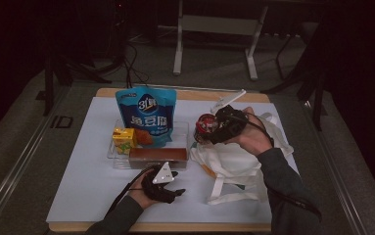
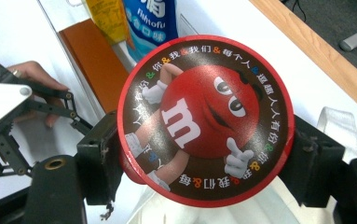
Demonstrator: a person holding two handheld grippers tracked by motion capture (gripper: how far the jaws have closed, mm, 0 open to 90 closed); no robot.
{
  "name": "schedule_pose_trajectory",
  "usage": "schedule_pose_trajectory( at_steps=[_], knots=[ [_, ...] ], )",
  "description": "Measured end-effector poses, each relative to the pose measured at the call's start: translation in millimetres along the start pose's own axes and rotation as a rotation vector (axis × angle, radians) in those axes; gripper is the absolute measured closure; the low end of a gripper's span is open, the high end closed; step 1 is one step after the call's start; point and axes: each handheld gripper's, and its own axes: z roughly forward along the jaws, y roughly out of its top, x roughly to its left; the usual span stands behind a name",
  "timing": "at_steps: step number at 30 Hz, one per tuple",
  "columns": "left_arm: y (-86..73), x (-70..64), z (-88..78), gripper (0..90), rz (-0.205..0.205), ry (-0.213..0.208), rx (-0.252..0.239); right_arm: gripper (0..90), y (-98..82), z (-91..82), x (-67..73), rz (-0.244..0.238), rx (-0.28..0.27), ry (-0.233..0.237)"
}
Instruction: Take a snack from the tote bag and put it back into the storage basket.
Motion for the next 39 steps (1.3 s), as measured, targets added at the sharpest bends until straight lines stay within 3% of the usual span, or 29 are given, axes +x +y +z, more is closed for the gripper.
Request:
schedule_pose_trajectory(
  at_steps=[11, 39],
  knots=[
    [0.0, 0.0, 0.0, 34.4, 0.000, -0.001, -0.001, 25.5, 12.1, 9.9, -2.2, 0.017, -0.011, 0.002],
    [0.0, 0.0, 0.0, 34.4, 0.001, -0.003, 0.000, 25.5, 29.6, 39.5, 0.2, 0.002, -0.003, -0.004]
  ],
)
